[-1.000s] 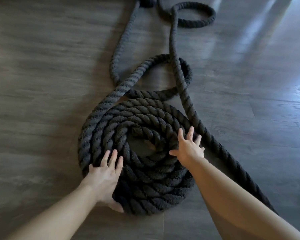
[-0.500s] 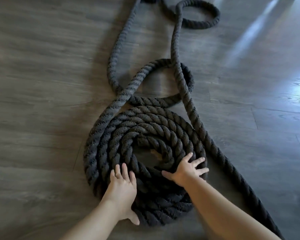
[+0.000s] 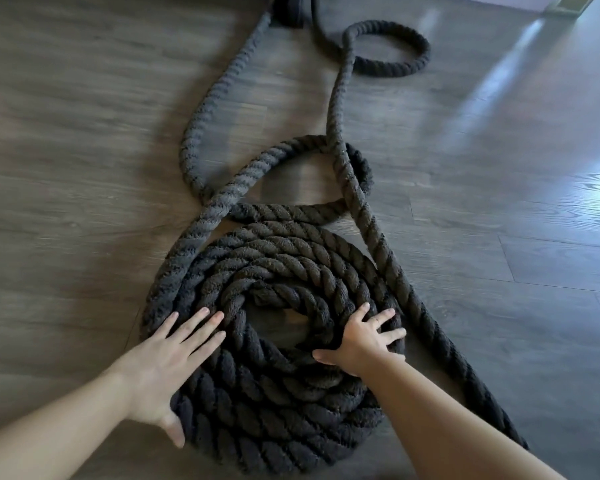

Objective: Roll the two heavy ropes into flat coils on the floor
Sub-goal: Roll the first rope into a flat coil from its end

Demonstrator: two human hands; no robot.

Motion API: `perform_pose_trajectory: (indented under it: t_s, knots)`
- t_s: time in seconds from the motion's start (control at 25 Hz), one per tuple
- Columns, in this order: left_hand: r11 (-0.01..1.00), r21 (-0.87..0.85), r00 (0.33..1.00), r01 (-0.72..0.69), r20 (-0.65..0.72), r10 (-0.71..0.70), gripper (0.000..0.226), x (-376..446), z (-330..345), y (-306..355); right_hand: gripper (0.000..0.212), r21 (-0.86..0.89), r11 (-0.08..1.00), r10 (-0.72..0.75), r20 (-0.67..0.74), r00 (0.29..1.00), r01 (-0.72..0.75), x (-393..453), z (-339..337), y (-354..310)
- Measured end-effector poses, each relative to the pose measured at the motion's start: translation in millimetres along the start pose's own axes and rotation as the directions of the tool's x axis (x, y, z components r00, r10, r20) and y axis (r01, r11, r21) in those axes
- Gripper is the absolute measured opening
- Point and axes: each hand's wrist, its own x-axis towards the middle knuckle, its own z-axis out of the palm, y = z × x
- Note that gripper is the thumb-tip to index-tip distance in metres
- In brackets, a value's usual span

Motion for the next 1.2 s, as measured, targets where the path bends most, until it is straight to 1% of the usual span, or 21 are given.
perform_pose_trajectory:
  t_s: [0.2, 0.24, 0.28, 0.32, 0.36, 0.4, 0.44, 0.48, 0.52, 0.56, 0.6, 0.64, 0.68, 0.72, 0.76, 0.8, 0.88, 0.96, 1.08, 1.12, 1.2]
  knots:
    - [0.981, -0.168, 0.994, 0.102, -0.008, -0.105, 0.151, -13.3, 6.1, 23.5, 0.14, -0.117, 0.985, -0.119, 0.058, 0.991, 0.125, 18.4, -26.7, -13.6]
    - [0.962, -0.208, 0.985, 0.175, 0.027, -0.173, 0.148, -17.5, 6.9, 32.2, 0.139, -0.151, 0.974, -0.16, 0.071, 0.984, 0.17, 22.0, -30.7, -15.9]
    - [0.91, -0.313, 0.961, 0.271, 0.042, -0.272, 0.131, -14.5, 16.6, 44.0, 0.139, -0.185, 0.959, -0.204, 0.085, 0.975, 0.216, 25.9, -34.4, -19.4]
    - [0.868, -0.41, 0.957, 0.281, 0.049, -0.286, 0.099, -8.1, 30.2, 57.2, 0.138, -0.216, 0.941, -0.244, 0.1, 0.965, 0.26, 29.8, -37.7, -23.5]
    - [0.857, -0.451, 0.966, 0.248, 0.049, -0.254, 0.069, -4.0, 40.8, 69.7, 0.138, -0.245, 0.922, -0.278, 0.115, 0.954, 0.298, 33.4, -41.0, -27.2]
    - [0.856, -0.474, 0.974, 0.207, 0.016, -0.227, 0.056, 1.6, 54.3, 79.2, 0.138, -0.273, 0.903, -0.306, 0.131, 0.943, 0.331, 36.7, -44.6, -30.4]
    - [0.843, -0.504, 0.978, 0.188, 0.014, -0.21, 0.054, 1.6, 58.7, 85.2, 0.137, -0.298, 0.885, -0.328, 0.146, 0.933, 0.358, 39.4, -47.4, -32.7]
    - [0.886, -0.429, 0.983, 0.175, 0.031, -0.179, 0.05, -3.0, 48.8, 87.2, 0.137, -0.318, 0.869, -0.346, 0.158, 0.925, 0.379, 41.7, -50.7, -33.9]
    - [0.925, -0.358, 0.991, 0.125, 0.01, -0.13, 0.045, -4.5, 39.3, 82.2, 0.136, -0.336, 0.854, -0.36, 0.172, 0.917, 0.398, 44.0, -53.2, -34.2]
    - [0.961, -0.272, 0.994, 0.053, -0.075, -0.076, 0.046, -7.2, 24.6, 73.4, 0.136, -0.352, 0.839, -0.373, 0.181, 0.91, 0.414, 45.6, -55.2, -33.9]
    - [0.988, -0.13, 0.983, -0.084, -0.172, 0.061, 0.06, -3.7, 17.1, 55.5, 0.135, -0.367, 0.826, -0.385, 0.186, 0.904, 0.427, 47.2, -56.7, -34.4]
    - [0.982, -0.084, 0.982, -0.169, -0.096, 0.161, 0.085, -5.8, 0.8, 30.5, 0.135, -0.379, 0.818, -0.389, 0.191, 0.901, 0.433, 47.6, -57.7, -34.5]
    - [0.986, -0.036, 0.986, -0.164, -0.039, 0.163, 0.113, -3.1, -15.8, 7.9, 0.135, -0.384, 0.816, -0.388, 0.191, 0.902, 0.432, 47.9, -58.4, -34.3]
    - [0.987, 0.022, 0.985, -0.158, -0.062, 0.159, 0.136, 2.2, -23.6, -11.0, 0.135, -0.388, 0.815, -0.384, 0.192, 0.903, 0.43, 47.9, -58.9, -34.6]
    - [0.987, 0.044, 0.984, -0.152, -0.084, 0.155, 0.15, 5.4, -28.7, -24.3, 0.135, -0.395, 0.813, -0.38, 0.196, 0.904, 0.428, 47.2, -58.5, -35.3]
    - [0.99, 0.034, 0.989, -0.136, -0.057, 0.138, 0.156, 8.1, -26.5, -29.9, 0.135, -0.403, 0.808, -0.381, 0.199, 0.903, 0.429, 46.9, -57.8, -35.9]
    - [0.996, -0.031, 0.997, -0.079, -0.017, 0.079, 0.157, 10.6, -18.5, -23.5, 0.134, -0.408, 0.801, -0.393, 0.195, 0.899, 0.439, 50.0, -59.5, -36.9]
    - [0.997, -0.082, 1.0, -0.012, -0.025, 0.01, 0.155, 3.7, -6.1, -3.1, 0.133, -0.413, 0.78, -0.424, 0.202, 0.883, 0.469, 52.6, -61.3, -41.5]
    - [0.949, -0.281, 0.989, 0.146, 0.005, -0.151, 0.144, -0.4, 8.4, 38.8, 0.13, -0.441, 0.72, -0.497, 0.211, 0.842, 0.536, 57.2, -66.3, -53.4]
    - [0.925, -0.33, 0.978, 0.189, -0.017, -0.206, 0.134, -2.1, 14.4, 56.1, 0.129, -0.46, 0.688, -0.524, 0.22, 0.823, 0.561, 58.0, -68.0, -58.3]
    - [0.864, -0.444, 0.932, 0.237, -0.146, -0.331, 0.095, -3.7, 34.5, 81.7, 0.127, -0.501, 0.62, -0.572, 0.239, 0.785, 0.604, 58.5, -71.3, -67.6]
